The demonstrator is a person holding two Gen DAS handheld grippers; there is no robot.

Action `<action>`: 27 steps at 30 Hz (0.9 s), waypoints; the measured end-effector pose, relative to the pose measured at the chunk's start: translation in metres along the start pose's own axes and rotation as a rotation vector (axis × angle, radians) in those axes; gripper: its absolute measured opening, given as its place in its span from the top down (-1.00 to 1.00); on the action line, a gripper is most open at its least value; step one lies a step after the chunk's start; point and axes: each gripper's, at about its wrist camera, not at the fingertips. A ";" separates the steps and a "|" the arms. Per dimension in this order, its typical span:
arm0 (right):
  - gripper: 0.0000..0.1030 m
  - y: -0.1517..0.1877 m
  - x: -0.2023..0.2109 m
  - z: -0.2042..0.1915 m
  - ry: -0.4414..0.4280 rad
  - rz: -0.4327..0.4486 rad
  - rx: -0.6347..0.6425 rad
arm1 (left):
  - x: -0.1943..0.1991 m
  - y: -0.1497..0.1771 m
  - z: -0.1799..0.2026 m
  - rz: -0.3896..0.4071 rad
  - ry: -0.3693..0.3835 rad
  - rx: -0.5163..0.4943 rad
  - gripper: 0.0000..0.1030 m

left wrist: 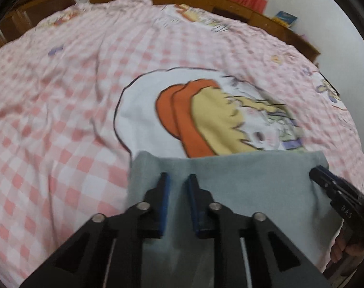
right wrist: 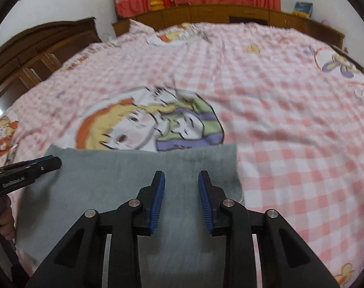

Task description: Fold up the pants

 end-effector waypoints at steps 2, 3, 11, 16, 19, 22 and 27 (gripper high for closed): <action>0.56 0.004 -0.013 0.004 -0.002 -0.001 -0.012 | -0.003 -0.002 -0.004 0.008 0.002 0.006 0.69; 0.58 0.005 -0.013 0.004 0.002 0.005 -0.011 | -0.002 -0.003 -0.005 0.007 0.005 0.009 0.69; 0.56 0.013 0.041 -0.004 -0.014 0.050 -0.048 | 0.048 0.017 -0.008 0.059 0.029 -0.032 0.44; 0.56 0.035 0.066 -0.021 -0.059 0.043 -0.023 | 0.070 0.048 -0.008 0.037 0.038 -0.040 0.39; 0.56 0.053 0.068 -0.026 -0.063 0.026 -0.017 | 0.076 0.069 -0.006 0.028 0.031 -0.059 0.35; 0.56 0.071 0.061 -0.025 -0.085 -0.012 -0.037 | 0.074 0.084 -0.002 0.027 0.002 -0.102 0.33; 0.56 0.083 0.063 -0.023 -0.101 -0.004 -0.052 | 0.080 0.092 -0.001 0.029 -0.005 -0.096 0.32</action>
Point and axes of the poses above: each gripper's, at about its wrist camera, not at the fingertips, and x roughly against the way its jaws point, z to its right, y to its underside, and after that the axes turned 10 degrees about x, right-handed
